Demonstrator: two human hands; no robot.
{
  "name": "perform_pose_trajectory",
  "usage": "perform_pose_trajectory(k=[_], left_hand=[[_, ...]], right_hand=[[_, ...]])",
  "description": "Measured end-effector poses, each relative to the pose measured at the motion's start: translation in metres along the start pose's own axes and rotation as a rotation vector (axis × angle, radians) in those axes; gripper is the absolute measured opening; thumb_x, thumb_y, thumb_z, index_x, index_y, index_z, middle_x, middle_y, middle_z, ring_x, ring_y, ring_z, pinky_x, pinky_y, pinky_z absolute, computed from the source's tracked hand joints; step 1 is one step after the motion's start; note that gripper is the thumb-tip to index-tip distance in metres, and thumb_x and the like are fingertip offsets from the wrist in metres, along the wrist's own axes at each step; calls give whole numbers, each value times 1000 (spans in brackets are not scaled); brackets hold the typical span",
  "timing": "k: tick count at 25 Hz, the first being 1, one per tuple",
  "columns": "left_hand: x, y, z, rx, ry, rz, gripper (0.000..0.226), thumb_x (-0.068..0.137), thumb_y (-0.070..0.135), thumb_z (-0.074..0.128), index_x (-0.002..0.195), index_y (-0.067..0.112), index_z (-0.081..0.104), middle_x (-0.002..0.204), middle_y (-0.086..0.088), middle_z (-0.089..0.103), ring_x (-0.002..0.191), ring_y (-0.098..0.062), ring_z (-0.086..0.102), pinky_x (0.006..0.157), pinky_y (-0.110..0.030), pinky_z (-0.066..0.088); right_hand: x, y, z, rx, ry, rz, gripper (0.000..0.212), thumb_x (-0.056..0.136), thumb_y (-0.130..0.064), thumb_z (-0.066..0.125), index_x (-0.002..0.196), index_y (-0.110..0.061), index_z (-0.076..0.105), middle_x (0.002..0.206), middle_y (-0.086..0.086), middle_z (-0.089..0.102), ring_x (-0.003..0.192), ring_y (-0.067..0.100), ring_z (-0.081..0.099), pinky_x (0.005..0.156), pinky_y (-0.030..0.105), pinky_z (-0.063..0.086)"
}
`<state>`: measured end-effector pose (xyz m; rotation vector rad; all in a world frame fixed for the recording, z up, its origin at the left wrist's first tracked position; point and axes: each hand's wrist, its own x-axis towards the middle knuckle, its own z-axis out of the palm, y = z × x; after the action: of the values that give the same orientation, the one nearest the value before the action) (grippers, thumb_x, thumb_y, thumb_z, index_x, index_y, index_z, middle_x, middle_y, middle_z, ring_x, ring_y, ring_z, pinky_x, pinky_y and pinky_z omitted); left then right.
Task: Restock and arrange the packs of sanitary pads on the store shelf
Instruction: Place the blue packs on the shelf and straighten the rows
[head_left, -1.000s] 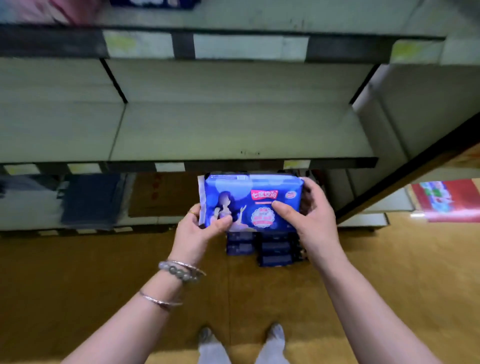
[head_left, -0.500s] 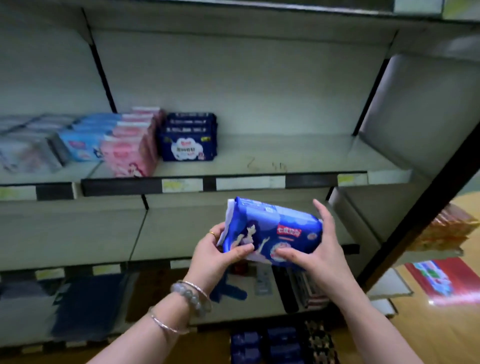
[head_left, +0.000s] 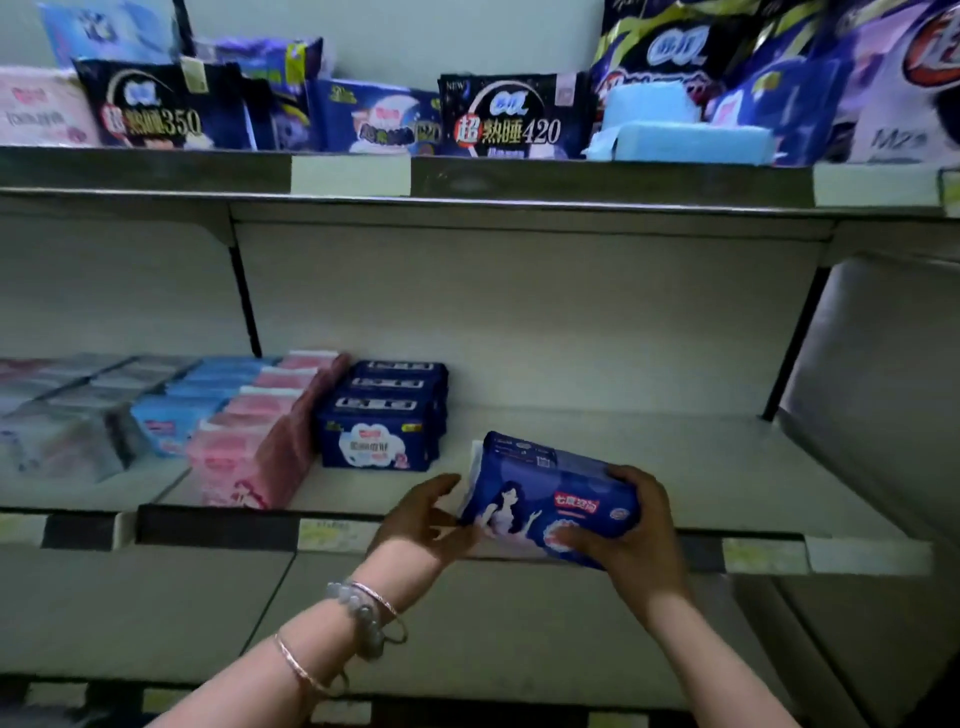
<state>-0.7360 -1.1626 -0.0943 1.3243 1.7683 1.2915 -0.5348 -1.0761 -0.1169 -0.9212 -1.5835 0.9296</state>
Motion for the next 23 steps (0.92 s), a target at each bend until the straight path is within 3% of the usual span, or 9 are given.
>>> perform_pose_trajectory(k=[3, 8, 9, 11, 13, 15, 17, 20, 23], left_hand=[[30, 2, -3, 272, 100, 99, 43, 82, 26, 68, 118, 33, 45, 106, 14, 46, 96, -4, 50, 73, -14, 43], [72, -18, -19, 563, 148, 218, 50, 85, 32, 64, 129, 16, 47, 125, 6, 39, 116, -11, 45, 92, -9, 29], [83, -20, -22, 609, 150, 232, 54, 84, 37, 63, 130, 14, 48, 130, 0, 41, 120, -15, 44, 98, -14, 30], [104, -20, -29, 654, 191, 216, 61, 80, 43, 60, 131, 10, 49, 138, -11, 41, 126, -24, 42, 106, -25, 30], [126, -18, -35, 708, 226, 175, 66, 83, 51, 53, 134, 9, 46, 144, -14, 36, 131, -28, 38, 110, -33, 27], [148, -15, -40, 858, 204, 142, 85, 77, 68, 26, 141, 13, 35, 151, -13, 25, 138, -29, 27, 113, -39, 21], [168, -13, -45, 1026, 146, 53, 74, 88, 65, 19, 148, 22, 15, 157, -8, 5, 144, -26, 7, 116, -43, 9], [191, -17, -46, 1058, 58, -70, 63, 95, 56, 19, 149, 29, -1, 157, -4, -9, 144, -26, -9, 115, -49, 0], [204, -32, -41, 1109, 36, -103, 64, 92, 61, 5, 148, 31, -1, 158, -3, -6, 145, -25, -6, 113, -54, -1]], right_hand=[[52, 28, 3, -39, -49, -25, 74, 55, -2, 88, 112, -24, 46, 112, -9, 39, 94, -3, 49, 69, -1, 43], [103, 66, 16, -307, -202, -115, 74, 55, -21, 90, 114, -20, 44, 121, 0, 34, 111, 22, 49, 80, 3, 37], [108, 68, 17, -405, -203, -171, 79, 50, -35, 89, 115, -17, 48, 125, 5, 38, 115, 26, 47, 88, 8, 38], [121, 70, 20, -696, -140, -273, 91, 38, -53, 88, 113, -11, 56, 132, 16, 45, 118, 31, 43, 98, 40, 43], [126, 68, 30, -975, -86, -461, 98, 26, -51, 90, 109, -16, 53, 125, 14, 53, 110, 28, 42, 85, 56, 46], [128, 67, 46, -1071, -125, -610, 105, 20, -46, 91, 113, -25, 47, 115, 5, 58, 102, 26, 43, 78, 54, 51], [136, 71, 56, -1085, -172, -650, 106, 19, -42, 92, 114, -30, 46, 103, 3, 68, 99, 27, 44, 84, 53, 47], [159, 77, 65, -1151, -227, -575, 105, 18, -41, 92, 111, -30, 46, 96, 3, 72, 97, 29, 54, 89, 50, 30], [187, 80, 76, -1206, -282, -456, 106, 14, -41, 92, 108, -28, 46, 93, 3, 72, 85, 30, 68, 86, 48, 31]])
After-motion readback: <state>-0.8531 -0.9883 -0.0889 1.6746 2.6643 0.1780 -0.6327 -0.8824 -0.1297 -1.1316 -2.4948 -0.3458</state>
